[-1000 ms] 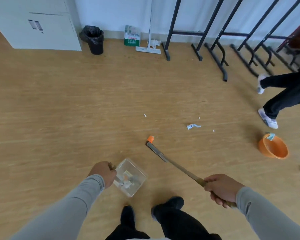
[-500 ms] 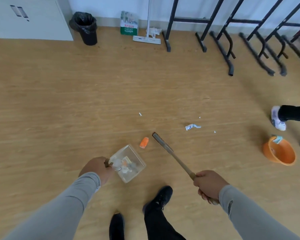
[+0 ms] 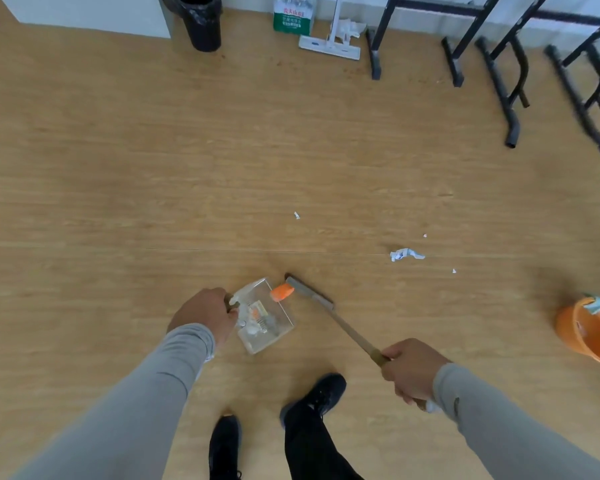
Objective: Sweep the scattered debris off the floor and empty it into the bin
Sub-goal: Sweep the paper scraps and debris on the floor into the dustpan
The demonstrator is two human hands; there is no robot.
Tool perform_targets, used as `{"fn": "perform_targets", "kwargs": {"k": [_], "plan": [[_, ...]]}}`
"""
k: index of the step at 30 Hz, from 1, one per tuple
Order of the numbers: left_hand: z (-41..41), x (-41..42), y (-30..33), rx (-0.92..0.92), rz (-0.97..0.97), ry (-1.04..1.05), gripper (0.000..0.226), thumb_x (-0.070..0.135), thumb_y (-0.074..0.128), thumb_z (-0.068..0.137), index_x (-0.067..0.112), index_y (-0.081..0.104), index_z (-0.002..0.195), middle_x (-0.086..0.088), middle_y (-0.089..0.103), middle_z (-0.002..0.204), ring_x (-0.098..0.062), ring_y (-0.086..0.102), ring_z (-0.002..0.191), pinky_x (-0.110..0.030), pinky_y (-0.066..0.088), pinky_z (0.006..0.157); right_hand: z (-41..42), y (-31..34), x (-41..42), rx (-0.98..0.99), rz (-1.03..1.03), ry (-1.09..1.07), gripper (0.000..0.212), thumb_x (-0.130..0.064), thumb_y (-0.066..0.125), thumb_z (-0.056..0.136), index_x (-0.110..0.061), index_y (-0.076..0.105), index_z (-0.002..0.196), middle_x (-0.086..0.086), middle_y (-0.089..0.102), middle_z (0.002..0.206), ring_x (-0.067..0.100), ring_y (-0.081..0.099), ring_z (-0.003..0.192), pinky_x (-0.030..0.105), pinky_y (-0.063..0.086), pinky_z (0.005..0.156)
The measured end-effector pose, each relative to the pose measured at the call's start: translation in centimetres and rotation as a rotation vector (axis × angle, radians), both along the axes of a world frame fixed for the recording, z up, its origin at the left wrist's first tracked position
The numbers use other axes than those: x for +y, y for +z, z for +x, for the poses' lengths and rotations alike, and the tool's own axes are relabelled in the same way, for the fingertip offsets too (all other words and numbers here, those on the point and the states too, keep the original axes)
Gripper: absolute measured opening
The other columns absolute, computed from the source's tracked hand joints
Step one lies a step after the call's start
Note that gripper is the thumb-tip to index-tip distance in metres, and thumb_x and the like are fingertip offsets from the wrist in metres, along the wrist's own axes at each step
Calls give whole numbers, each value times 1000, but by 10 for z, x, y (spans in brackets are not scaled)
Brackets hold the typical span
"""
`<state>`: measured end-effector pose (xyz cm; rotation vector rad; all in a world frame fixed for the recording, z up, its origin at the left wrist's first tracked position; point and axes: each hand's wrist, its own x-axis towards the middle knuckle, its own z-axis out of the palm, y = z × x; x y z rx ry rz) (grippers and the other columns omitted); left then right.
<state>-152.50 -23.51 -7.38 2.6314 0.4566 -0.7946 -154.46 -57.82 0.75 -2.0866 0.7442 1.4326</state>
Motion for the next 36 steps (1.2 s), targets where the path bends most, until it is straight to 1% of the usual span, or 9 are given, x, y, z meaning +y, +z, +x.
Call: {"fn": "perform_targets", "kwargs": {"k": [2,8,12,15,19,23,29,33,36], "plan": [[-4,3,0,-5,-3,-4,15,38,56,95,24,60,98,2,61,99,-19,61,80,-32,50,71,3,20,-22,5,30,-39,31,-7,53,90,-19,66,115,12,55,60,18,40,43,23,28,44],[-11,4,1,5,-20,-14,18,37,56,95,22,60,103,2,59,102,-19,59,83,-32,49,72,-16,34,-34,-86,-9,-25,41,-10,56,92,-33,56,126,7,57,60,16,43,44,22,32,42],[-17,6,1,27,-42,8,16,38,55,94,23,60,98,1,60,100,-20,60,84,-33,52,74,-27,-3,-3,-88,-41,98,41,-17,53,87,-20,63,127,6,62,68,22,53,57,31,43,54],[-21,10,2,61,-39,12,19,39,55,94,21,60,92,1,62,93,-18,61,77,-31,49,66,-27,-7,10,-40,-21,161,35,-14,51,87,-16,70,116,8,63,69,24,56,58,32,46,56],[-26,12,5,146,-74,54,14,34,56,92,21,61,92,-1,67,83,-19,65,71,-34,56,66,-21,18,-25,-26,67,-34,33,-7,56,90,-21,66,118,12,60,63,20,45,47,24,33,44],[-19,6,10,150,-63,76,3,27,57,93,27,59,95,3,66,82,-17,66,69,-29,54,61,-32,42,-70,-36,117,-147,24,-8,58,94,-16,63,116,13,62,64,18,46,45,25,34,42],[19,-4,37,118,-41,121,11,32,63,88,22,66,90,3,72,99,-18,67,89,-35,55,89,-28,60,-98,-98,105,-122,19,-15,58,95,-13,65,113,8,60,62,15,45,42,23,34,42],[46,-15,70,70,-38,154,9,30,66,90,21,65,92,6,68,99,-17,66,92,-32,54,87,6,72,-107,-192,58,-65,18,-16,57,97,-3,67,104,6,57,57,13,44,34,18,33,37],[62,-17,81,26,-72,206,10,27,67,91,18,67,92,4,70,97,-17,66,89,-31,52,82,27,76,-116,-234,63,-103,16,-16,57,95,-6,68,101,7,59,58,15,46,38,20,36,43]]}}
